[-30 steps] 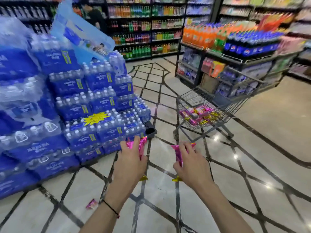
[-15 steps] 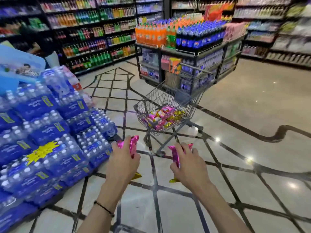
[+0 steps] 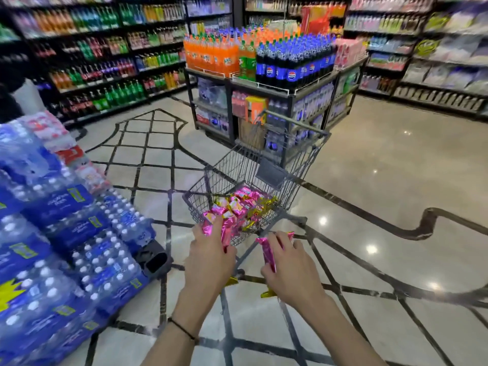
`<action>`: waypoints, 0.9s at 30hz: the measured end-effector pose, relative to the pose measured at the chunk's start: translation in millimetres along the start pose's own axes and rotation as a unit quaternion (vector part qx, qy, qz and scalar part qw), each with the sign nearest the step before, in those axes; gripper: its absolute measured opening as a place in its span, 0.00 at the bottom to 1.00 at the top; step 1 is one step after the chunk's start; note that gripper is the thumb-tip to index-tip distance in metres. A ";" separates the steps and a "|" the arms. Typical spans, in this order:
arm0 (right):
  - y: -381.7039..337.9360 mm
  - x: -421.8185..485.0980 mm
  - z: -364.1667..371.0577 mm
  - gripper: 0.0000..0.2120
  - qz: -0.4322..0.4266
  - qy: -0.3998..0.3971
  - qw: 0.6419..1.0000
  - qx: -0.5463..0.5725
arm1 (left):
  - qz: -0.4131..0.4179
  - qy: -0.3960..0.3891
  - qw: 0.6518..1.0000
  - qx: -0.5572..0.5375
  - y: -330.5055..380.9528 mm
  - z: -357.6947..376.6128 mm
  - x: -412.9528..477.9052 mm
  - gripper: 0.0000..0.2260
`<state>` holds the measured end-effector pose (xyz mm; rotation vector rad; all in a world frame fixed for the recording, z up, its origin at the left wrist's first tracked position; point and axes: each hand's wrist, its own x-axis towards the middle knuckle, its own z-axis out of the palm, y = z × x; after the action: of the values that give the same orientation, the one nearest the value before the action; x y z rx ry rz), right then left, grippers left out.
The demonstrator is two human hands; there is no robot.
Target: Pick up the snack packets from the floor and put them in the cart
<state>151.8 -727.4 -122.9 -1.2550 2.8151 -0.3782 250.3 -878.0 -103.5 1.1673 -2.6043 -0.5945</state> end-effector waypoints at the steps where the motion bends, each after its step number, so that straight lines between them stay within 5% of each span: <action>1: 3.5 18.5 -2.6 0.24 0.002 0.002 1.000 -0.004 | 0.005 0.001 1.000 -0.003 5.7 2.6 18.4 0.30; 11: 74.3 176.4 -3.8 0.28 -0.013 -0.011 1.000 0.002 | -0.029 -0.002 1.000 0.008 50.7 50.8 159.0 0.29; 27: 189.0 405.8 14.7 0.32 -0.196 -0.114 0.974 0.007 | -0.231 0.034 0.972 -0.014 124.0 130.3 308.8 0.30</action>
<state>-256.9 -907.8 -155.1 -1.7286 2.3681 -0.2444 -81.9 -1000.5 -151.8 1.7665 -2.2607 -0.6576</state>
